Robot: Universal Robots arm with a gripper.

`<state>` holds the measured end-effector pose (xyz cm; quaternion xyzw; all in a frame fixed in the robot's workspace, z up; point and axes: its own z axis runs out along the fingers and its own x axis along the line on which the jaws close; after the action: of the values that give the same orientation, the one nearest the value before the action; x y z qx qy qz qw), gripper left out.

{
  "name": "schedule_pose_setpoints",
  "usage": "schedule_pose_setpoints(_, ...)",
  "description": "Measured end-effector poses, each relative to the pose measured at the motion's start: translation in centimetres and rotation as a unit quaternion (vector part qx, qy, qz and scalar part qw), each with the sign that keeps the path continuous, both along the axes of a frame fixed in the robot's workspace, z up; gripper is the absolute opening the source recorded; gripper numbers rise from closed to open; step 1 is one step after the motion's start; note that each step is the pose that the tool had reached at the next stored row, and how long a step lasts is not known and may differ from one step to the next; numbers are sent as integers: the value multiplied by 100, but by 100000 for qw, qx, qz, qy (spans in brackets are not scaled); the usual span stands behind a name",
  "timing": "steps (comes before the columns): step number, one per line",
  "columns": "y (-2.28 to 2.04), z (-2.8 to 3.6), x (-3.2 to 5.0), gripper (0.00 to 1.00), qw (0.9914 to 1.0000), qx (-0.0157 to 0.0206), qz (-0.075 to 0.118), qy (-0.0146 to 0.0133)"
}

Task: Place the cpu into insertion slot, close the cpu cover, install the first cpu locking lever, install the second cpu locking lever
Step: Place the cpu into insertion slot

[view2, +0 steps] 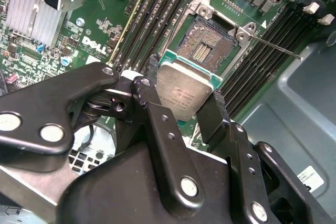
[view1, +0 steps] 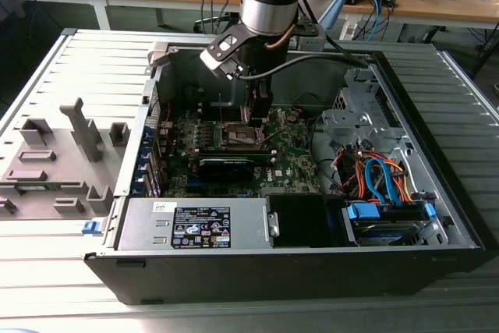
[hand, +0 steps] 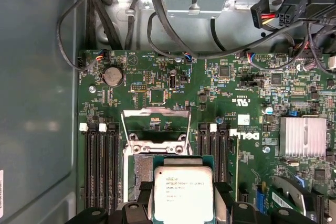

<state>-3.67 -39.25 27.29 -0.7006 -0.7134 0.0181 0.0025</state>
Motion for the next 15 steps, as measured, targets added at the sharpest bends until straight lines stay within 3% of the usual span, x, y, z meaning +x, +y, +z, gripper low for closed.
schedule_pose_setpoints(15,0,-34,0,55,100000,-1,2,-1)
